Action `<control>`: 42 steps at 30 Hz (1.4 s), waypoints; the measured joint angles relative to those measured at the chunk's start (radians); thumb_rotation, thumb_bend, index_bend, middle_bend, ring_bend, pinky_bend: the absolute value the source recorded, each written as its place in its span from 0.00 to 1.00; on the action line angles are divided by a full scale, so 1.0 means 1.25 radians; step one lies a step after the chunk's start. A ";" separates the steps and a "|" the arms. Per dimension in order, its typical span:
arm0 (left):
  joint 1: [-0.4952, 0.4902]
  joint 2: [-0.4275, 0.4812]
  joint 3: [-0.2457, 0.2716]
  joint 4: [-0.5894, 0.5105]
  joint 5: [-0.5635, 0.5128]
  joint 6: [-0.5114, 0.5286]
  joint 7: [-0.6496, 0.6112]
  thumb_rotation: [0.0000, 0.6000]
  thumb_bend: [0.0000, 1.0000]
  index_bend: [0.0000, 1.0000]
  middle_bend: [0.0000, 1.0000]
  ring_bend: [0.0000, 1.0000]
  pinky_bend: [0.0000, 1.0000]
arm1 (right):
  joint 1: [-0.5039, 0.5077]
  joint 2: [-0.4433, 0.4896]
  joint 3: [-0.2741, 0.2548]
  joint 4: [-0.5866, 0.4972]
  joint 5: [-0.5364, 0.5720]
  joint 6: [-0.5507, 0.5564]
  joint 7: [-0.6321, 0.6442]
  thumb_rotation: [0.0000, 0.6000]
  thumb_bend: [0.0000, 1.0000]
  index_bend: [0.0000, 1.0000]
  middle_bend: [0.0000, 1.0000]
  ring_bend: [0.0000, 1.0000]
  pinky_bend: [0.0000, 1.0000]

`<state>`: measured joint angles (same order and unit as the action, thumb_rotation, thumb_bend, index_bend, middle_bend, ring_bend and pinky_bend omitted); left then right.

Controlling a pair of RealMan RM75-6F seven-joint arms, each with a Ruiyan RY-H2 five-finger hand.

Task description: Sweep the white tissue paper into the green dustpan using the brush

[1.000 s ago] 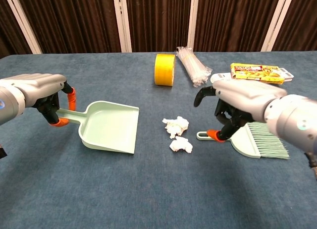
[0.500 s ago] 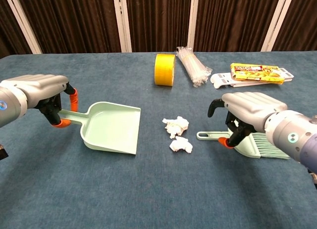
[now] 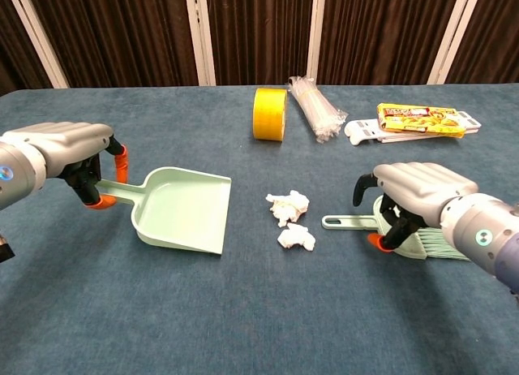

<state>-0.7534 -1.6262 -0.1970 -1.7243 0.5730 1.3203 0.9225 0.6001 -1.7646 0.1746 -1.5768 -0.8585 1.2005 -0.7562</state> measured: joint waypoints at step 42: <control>-0.008 0.002 0.007 0.000 -0.006 -0.009 -0.015 1.00 0.59 0.59 1.00 1.00 1.00 | 0.000 -0.036 0.018 0.042 -0.060 0.007 0.056 1.00 0.39 0.82 0.86 0.92 0.80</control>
<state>-0.7640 -1.6239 -0.1881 -1.7242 0.5658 1.3092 0.9040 0.5999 -1.8093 0.1967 -1.5238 -0.9329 1.2094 -0.6858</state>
